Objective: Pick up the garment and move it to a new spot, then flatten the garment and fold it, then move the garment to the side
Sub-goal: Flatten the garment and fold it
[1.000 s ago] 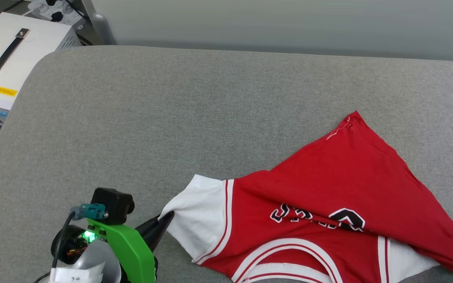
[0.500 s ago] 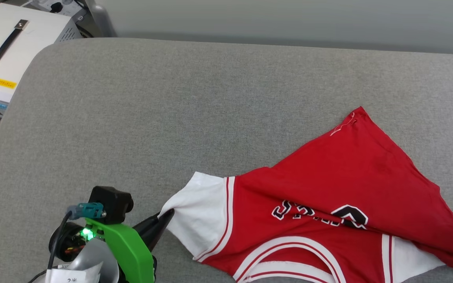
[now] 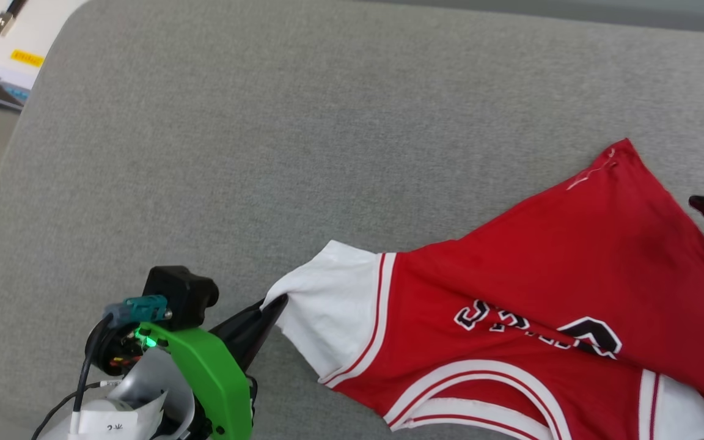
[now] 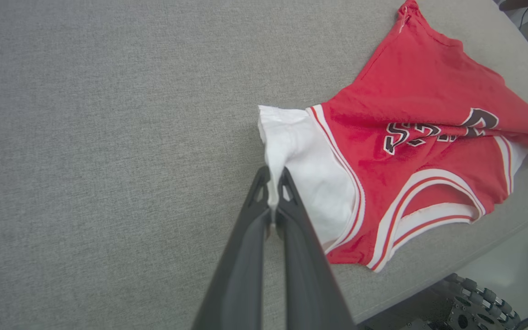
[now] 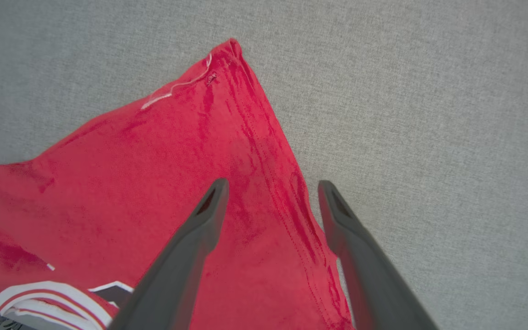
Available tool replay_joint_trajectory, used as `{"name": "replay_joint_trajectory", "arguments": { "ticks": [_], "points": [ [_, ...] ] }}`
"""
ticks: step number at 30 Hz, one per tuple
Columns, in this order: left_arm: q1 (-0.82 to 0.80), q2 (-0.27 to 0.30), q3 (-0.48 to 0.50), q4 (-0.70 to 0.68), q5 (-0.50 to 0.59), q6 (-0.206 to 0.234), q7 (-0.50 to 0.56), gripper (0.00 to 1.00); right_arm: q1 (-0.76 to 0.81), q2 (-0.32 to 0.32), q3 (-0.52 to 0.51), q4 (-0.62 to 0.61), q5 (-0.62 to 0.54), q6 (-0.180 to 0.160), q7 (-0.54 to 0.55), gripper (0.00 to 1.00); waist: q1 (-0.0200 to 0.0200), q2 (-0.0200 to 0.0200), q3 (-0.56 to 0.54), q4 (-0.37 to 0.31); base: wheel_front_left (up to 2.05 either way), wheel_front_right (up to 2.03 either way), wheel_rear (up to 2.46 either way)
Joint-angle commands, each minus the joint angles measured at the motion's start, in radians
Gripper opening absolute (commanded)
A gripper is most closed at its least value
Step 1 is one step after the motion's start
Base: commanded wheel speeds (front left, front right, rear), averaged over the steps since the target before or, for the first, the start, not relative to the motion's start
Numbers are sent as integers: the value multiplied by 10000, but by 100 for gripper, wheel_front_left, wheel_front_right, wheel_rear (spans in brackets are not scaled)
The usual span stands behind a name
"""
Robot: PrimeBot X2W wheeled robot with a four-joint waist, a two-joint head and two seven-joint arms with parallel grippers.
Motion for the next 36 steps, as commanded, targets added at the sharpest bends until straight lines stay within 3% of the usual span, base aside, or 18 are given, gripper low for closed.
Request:
{"name": "replay_joint_trajectory", "arguments": {
  "ticks": [1, 10, 23, 24, 25, 26, 27, 36],
  "points": [
    [-214, -92, -24, 32, 128, -87, -82, 0, -366, -140, 85, 234, -174, -6, 19, 100, 1, 0, 756, 690, 0, 0, 0],
    [-712, -564, -308, 480, 271, -546, -327, 0, -1735, -522, 429, 1842, -642, -6, -193, 100, 1, 0, 1494, 1502, 0, 0, 0],
    [-901, -1009, -595, 1035, 271, -869, -597, 0, -1148, -900, 1035, 2905, -845, -6, -125, 100, 1, 0, 1460, 2033, 0, 0, 0],
    [-899, -1018, -604, 1055, 268, -878, -606, 0, -1062, -924, 1050, 2944, -818, -6, -71, 76, 1, 0, 1452, 2049, 0, 0, 0],
    [-899, -1028, -611, 1079, 262, -883, -616, 0, -973, -953, 1063, 2961, -790, -6, -54, 33, 1, 0, 1441, 2065, 0, 0, 0],
    [-900, -1035, -613, 1096, 256, -887, -623, 0, -913, -966, 1061, 2971, -767, -6, -58, 4, 1, 0, 1432, 2075, 0, 0, 0],
    [-904, -1039, -612, 1117, 248, -892, -632, 0, -850, -976, 1060, 2986, -724, -6, -59, 0, 1, 0, 1420, 2083, 0, 0, 0],
    [-899, -954, -519, 1224, 214, -847, -693, 0, -908, -769, 879, 2962, -503, -6, -923, 0, 1, 0, 1053, 1901, 0, 0, 0]
  ]
}}
